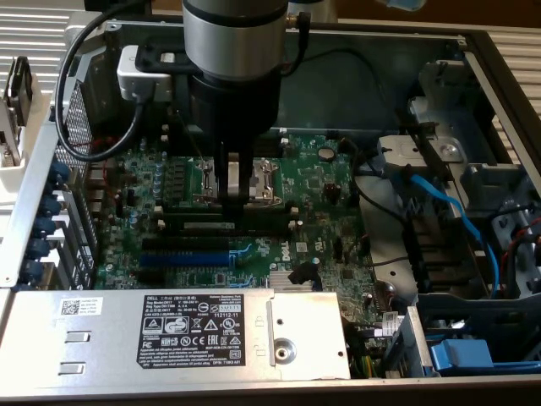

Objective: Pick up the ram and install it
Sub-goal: 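Press down the ram until it locks into place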

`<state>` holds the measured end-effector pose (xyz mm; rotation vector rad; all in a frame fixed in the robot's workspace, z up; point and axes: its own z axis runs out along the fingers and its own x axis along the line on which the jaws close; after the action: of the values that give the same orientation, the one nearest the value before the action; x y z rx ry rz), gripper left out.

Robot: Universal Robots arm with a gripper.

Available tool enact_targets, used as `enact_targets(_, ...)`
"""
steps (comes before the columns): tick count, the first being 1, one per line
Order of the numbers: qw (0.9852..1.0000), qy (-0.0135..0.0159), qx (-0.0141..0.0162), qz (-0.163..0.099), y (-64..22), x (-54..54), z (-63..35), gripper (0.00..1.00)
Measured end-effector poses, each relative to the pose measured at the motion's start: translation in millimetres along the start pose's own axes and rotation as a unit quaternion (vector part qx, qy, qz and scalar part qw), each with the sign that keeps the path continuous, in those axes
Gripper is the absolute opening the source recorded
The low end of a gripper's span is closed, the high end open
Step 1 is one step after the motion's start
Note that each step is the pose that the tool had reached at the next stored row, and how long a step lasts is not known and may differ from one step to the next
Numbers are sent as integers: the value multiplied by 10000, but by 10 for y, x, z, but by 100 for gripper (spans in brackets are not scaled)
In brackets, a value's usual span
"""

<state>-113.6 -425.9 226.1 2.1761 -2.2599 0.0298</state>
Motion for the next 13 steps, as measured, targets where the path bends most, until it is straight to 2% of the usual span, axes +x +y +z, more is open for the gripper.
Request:
enact_targets(6,10000,-4,2,0,0,0,-20,10)
enact_targets(13,10000,0,0,0,-1,2,-126,10)
